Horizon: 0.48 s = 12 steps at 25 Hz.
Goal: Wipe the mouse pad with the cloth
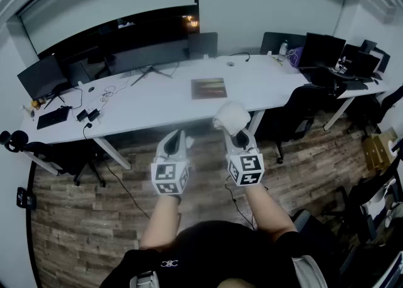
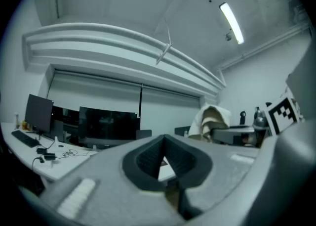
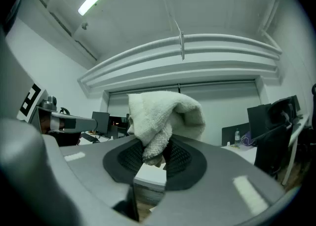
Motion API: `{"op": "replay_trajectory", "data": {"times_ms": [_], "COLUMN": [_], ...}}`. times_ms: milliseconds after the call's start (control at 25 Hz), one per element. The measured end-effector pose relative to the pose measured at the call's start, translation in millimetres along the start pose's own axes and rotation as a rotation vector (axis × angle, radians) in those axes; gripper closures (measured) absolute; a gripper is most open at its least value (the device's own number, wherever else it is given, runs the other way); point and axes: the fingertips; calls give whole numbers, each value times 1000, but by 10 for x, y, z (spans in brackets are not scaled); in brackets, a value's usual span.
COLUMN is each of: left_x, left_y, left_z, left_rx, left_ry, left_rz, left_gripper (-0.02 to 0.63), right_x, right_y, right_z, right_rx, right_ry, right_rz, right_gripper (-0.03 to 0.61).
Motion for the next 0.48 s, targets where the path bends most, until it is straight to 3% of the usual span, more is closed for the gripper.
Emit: {"op": "replay_trajectory", "data": {"times_ms": [480], "left_x": [-16], "left_y": [8], "left_z": [175], "left_rx": [-64], "left_ry": [-5], "left_rz": [-27], "left_gripper": [615], "right_x": [-35], "right_y": [119], "right_z": [204], "right_rx": [-49], "right_ry": [-19], "right_rz": [-10], "right_gripper": [491]}}
Point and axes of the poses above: the fingertips, and each gripper's own axes: y forward along the fingers, z to its left, x out of its top, and after that the axes turned 10 degrees about y, right-handed
